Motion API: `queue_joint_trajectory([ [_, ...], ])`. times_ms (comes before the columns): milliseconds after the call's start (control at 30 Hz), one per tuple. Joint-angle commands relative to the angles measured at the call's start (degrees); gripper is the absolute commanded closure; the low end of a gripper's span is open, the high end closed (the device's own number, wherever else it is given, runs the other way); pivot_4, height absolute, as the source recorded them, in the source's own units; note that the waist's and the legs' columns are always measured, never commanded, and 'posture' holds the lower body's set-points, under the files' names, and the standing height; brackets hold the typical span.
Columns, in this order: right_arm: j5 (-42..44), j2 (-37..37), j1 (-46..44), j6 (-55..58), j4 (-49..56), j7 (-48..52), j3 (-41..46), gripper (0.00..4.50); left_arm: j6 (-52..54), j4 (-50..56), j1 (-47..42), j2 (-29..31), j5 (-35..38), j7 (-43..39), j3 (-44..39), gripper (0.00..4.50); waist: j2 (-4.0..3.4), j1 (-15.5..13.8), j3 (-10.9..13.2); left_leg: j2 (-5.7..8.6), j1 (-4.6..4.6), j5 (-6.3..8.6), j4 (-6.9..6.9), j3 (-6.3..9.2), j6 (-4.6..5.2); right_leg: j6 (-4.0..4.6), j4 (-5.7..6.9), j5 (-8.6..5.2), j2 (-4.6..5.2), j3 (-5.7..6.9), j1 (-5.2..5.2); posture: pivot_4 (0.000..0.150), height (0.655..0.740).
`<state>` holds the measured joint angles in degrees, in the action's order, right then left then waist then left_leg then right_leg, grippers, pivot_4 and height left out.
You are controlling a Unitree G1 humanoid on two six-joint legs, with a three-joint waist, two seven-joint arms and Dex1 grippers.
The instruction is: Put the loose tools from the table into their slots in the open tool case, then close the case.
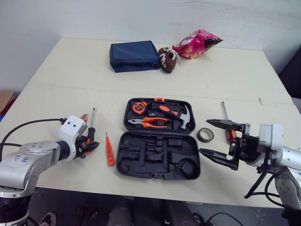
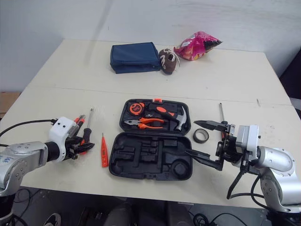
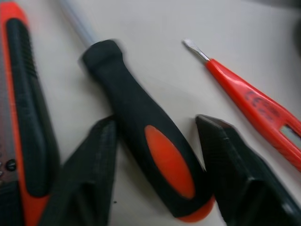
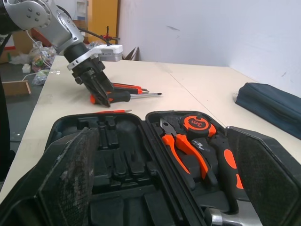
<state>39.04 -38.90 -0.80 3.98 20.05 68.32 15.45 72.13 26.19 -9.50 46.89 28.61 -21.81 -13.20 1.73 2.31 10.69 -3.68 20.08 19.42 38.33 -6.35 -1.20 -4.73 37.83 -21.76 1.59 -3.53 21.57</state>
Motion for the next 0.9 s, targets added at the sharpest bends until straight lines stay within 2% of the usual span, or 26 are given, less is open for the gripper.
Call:
queue_joint_trajectory([
  [33,1.10,-1.07,0.45,0.05,0.71,0.47,1.63,0.00,2.23,0.53,0.80,-1.58,-0.41,1.28,-1.75,3.53,-0.02,-0.06,-0.01,0.00,0.00,0.00,0.01,-0.01,0.00,0.00,0.00,0.00,0.00,-0.01,0.00,0.150,0.7400],
  [67,1.15,-1.22,0.61,0.07,0.73,0.53,1.77,0.00,2.51,0.62,1.00,-2.02,-0.37,1.47,-2.72,3.71,-0.02,-0.07,-0.01,0.00,-0.01,0.00,0.01,-0.01,0.00,0.00,0.01,0.00,0.00,-0.01,0.00,0.150,0.7400],
  [233,1.20,-1.71,1.24,-0.05,0.63,0.63,2.46,0.00,-2.57,1.38,0.26,-3.44,-0.09,0.23,-7.55,3.71,-0.02,0.00,-0.01,-0.02,-0.01,0.00,0.01,-0.01,0.00,0.00,0.03,0.00,-0.02,-0.01,0.00,0.150,0.7400],
  [367,0.96,-2.22,1.49,-0.40,0.01,0.74,3.24,0.00,-9.60,0.99,-0.34,-0.54,-0.76,-3.83,-9.19,3.71,-0.01,-0.16,-0.01,-0.02,0.02,0.00,0.04,0.01,-0.01,0.00,0.01,0.00,-0.01,0.02,0.00,0.150,0.7400],
  [533,-0.88,-3.13,1.05,-2.41,-4.16,2.02,4.12,0.00,-29.66,1.11,-0.32,8.76,-2.72,-21.12,-4.78,3.71,-0.01,-0.42,-0.01,0.00,0.02,0.00,0.03,-0.01,-0.01,0.01,-0.06,0.00,0.00,0.03,0.00,0.150,0.7400],
  [633,-1.50,-3.83,0.42,-3.34,-6.56,3.02,4.47,0.00,-33.70,0.73,-2.88,11.80,-1.05,-28.10,-2.21,3.71,-0.03,-0.60,0.00,0.02,0.02,0.00,0.00,-0.08,0.00,0.02,-0.08,-0.01,0.01,0.03,0.00,0.150,0.7400],
  [767,-3.30,-4.13,-0.42,-4.99,-12.09,3.86,4.72,0.00,-34.42,1.97,-13.00,14.02,1.48,-39.06,8.50,3.71,-0.02,-0.76,0.00,0.00,0.03,0.00,0.04,-0.07,0.00,0.02,-0.05,-0.01,-0.06,0.02,0.00,0.150,0.7400],
  [900,-3.31,-3.71,-0.71,-4.86,-13.56,5.58,3.11,0.00,-38.94,-0.50,-21.32,16.21,-10.31,-46.94,25.23,3.71,-0.15,-0.54,0.01,0.05,0.03,0.01,0.06,-0.19,0.03,0.01,-0.08,-0.01,-0.10,-0.06,0.00,0.150,0.7400],
])
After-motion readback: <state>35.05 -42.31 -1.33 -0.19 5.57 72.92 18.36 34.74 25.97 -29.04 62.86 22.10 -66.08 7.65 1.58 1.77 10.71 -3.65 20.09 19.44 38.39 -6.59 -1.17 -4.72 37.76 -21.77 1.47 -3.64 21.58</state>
